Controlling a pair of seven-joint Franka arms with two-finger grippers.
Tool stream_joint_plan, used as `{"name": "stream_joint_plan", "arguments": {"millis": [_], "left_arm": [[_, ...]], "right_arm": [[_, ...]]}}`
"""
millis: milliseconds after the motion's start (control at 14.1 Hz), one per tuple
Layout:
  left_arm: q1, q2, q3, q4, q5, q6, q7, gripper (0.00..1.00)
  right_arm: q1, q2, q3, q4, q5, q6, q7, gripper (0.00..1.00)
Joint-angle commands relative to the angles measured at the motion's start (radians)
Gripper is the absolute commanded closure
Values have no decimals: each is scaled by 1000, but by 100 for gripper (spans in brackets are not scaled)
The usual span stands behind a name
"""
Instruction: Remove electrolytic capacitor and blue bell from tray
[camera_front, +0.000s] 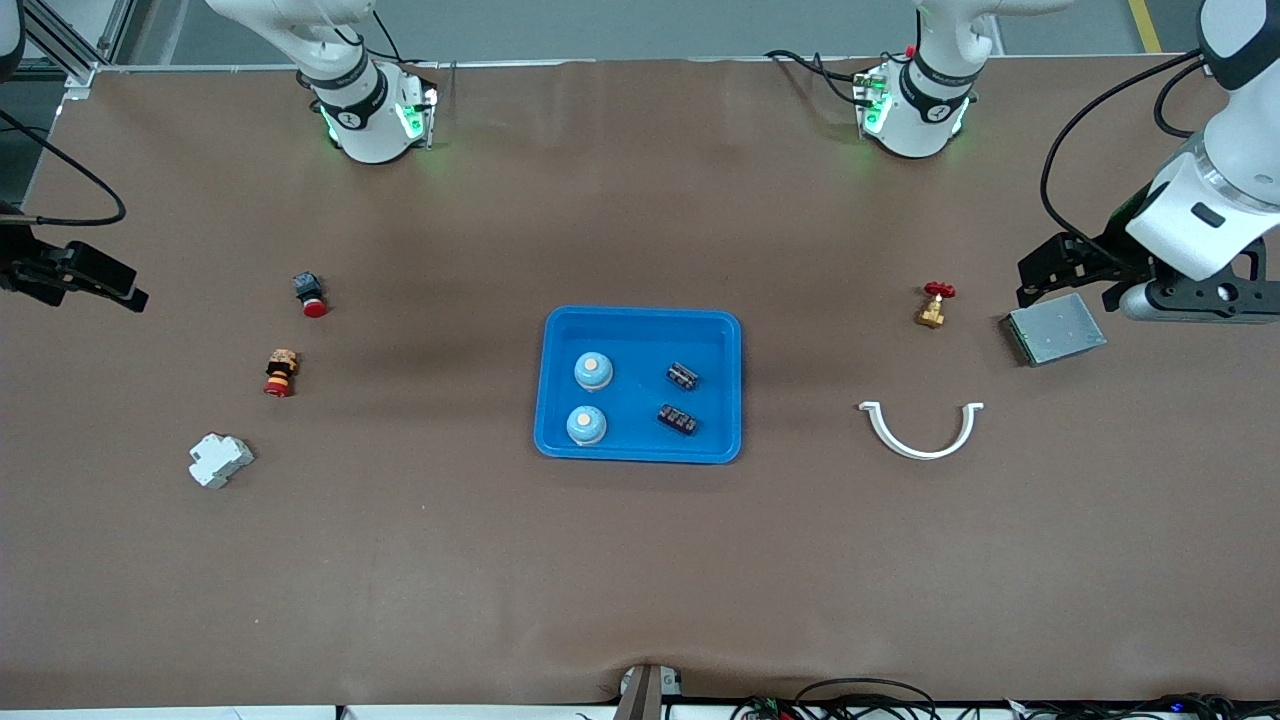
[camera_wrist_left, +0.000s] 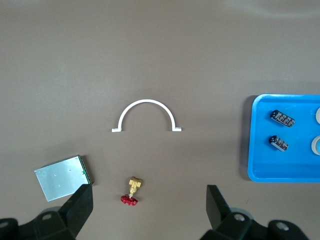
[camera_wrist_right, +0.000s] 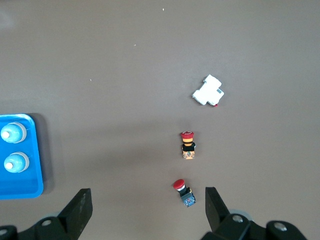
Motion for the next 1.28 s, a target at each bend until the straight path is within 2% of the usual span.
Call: {"name": "stream_joint_plan", "arguments": {"millis": [0,498,853,995,1209], "left_arm": [[3,9,-2,22,19,-15,5,0],[7,10,-2,19,19,-15,3,0],[30,46,-2,19,17,-15,2,0],[30,69,-2,17,17,-15,-12,0],[27,86,-2,6,17,-27,-73,0]], "right_arm": [[-20,-4,12,-7,6,-8,0,0],[-19,-1,13,-8,6,-5,0,0],[13,-1,19,-8,7,27,34,0],[50,-1,19,-55,15,56,138,0],[84,-1,19,-152,91,125,213,0]]}}
